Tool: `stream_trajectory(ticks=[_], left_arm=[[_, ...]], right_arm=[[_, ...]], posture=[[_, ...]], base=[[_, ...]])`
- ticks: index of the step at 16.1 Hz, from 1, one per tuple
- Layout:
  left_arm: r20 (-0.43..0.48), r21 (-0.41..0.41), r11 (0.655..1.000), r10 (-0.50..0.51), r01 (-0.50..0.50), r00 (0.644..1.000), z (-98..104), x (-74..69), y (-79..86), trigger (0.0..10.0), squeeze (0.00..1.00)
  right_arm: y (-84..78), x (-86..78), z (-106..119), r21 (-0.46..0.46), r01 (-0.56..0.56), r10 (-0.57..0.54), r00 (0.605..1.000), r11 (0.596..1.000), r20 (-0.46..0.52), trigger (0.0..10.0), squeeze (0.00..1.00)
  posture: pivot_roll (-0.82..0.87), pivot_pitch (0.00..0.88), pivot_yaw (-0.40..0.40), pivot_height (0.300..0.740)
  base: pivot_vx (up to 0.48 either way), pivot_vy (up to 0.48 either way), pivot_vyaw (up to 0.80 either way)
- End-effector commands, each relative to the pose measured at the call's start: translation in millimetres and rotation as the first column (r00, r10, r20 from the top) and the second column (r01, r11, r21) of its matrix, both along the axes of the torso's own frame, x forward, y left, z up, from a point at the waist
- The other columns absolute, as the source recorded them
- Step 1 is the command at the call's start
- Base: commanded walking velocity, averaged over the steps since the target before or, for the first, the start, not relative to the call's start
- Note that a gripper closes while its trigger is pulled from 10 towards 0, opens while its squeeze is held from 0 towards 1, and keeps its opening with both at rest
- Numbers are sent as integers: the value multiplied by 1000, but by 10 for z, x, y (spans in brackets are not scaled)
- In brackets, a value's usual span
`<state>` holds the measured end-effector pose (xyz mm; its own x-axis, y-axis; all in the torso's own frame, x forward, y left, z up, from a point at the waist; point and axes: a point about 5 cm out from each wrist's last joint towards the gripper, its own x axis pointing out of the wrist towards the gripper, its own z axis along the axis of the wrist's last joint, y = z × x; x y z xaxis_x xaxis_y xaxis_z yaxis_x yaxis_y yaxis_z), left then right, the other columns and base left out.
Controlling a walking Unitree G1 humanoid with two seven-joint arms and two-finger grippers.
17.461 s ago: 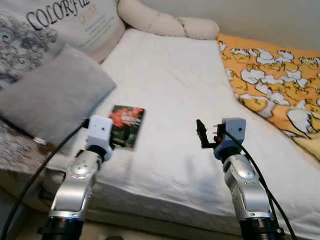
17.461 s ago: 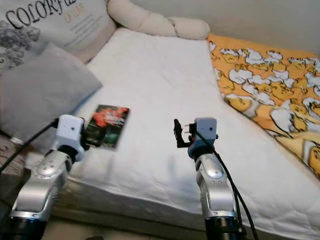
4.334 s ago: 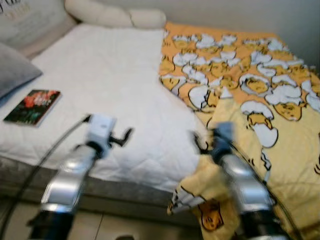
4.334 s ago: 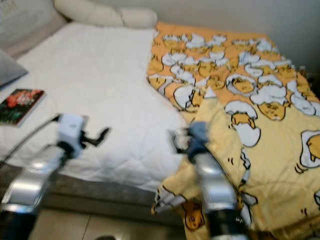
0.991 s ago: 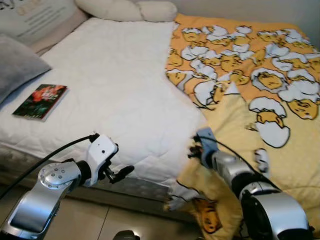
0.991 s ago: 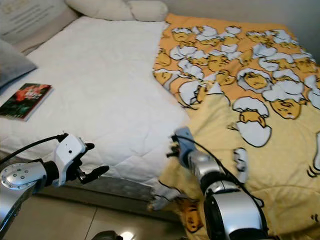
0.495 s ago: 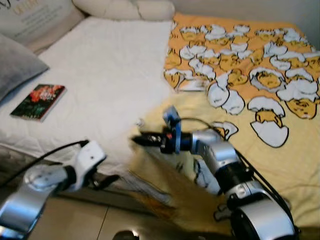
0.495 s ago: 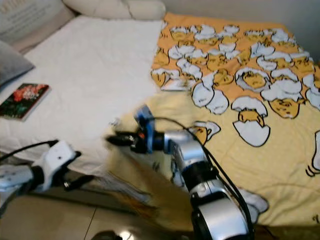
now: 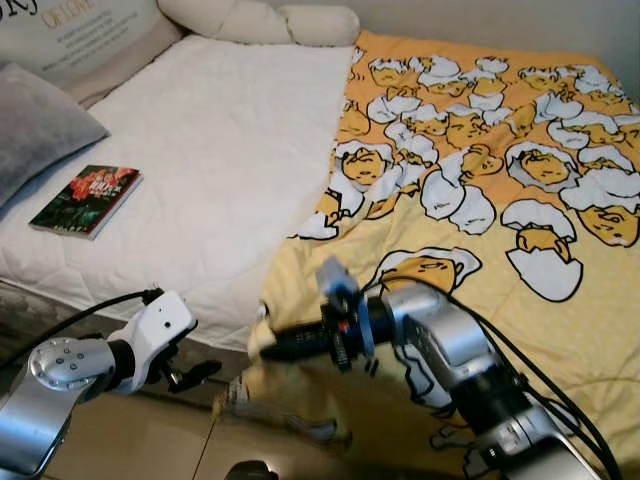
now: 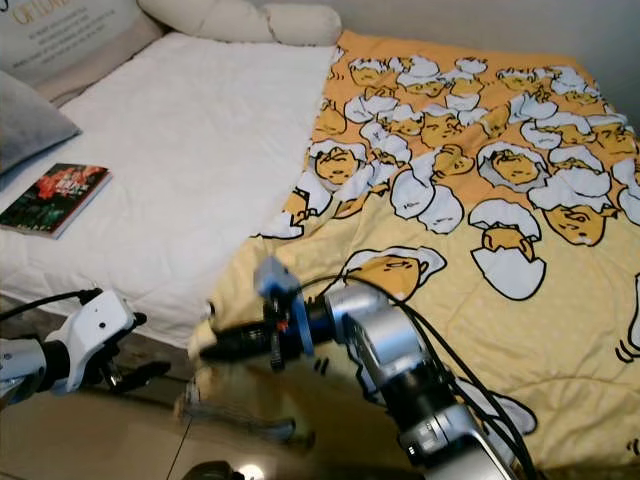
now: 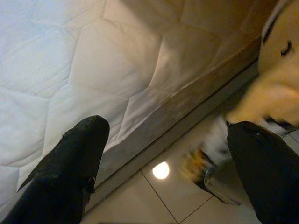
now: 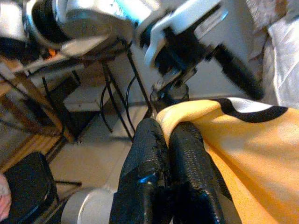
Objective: Clean up the room
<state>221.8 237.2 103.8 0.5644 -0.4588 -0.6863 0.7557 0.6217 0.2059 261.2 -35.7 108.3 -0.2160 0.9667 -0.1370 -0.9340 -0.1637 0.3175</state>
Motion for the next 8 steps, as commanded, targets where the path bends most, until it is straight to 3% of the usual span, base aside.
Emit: stream_trajectory(ticks=[1, 2, 3, 4, 5, 6, 8], left_arm=[[4, 6, 1000, -18, 18, 1000, 29, -8, -19, 10000, 0], [1, 7, 1000, -20, 20, 1000, 26, -9, -20, 10000, 0], [-2, 8, 1000, -22, 22, 1000, 24, -9, -18, 10000, 0], [-6, 11, 1000, -26, 26, 1000, 22, -10, -12, 10000, 0], [-7, 13, 1000, -27, 27, 1000, 22, -9, -10, 10000, 0], [-6, 17, 999, -29, 29, 1000, 23, -7, -3, 10000, 0], [-7, 20, 999, -28, 28, 1000, 24, -9, 11, 10000, 0]], right_arm=[[24, -31, 48, 5, -30, 30, 999, 1000, 33, 0, 0], [20, -34, 46, 5, -16, 16, 999, 1000, 36, 1529, 0], [28, -27, 50, 6, -2, 2, 1000, 1000, 25, 10000, 0], [36, -27, 65, 10, 6, -6, 1000, 1000, -2, 10000, 0], [40, -34, 89, 24, 0, 1, 1000, 1000, -19, 10000, 1000], [50, -50, 140, 59, -19, 22, 998, 998, -51, 10000, 1000], [49, -56, 137, 50, -24, 25, 999, 998, -22, 10000, 1000]], posture=[[245, 0, -7, 740], [246, 0, -6, 740], [246, 0, -4, 740], [247, 0, -2, 740], [250, 0, -1, 740], [252, 0, 1, 740], [254, 0, -1, 740]], base=[[0, 0, 0], [0, 0, 0], [0, 0, 0], [0, 0, 0], [0, 0, 0], [0, 0, 0], [0, 0, 0]])
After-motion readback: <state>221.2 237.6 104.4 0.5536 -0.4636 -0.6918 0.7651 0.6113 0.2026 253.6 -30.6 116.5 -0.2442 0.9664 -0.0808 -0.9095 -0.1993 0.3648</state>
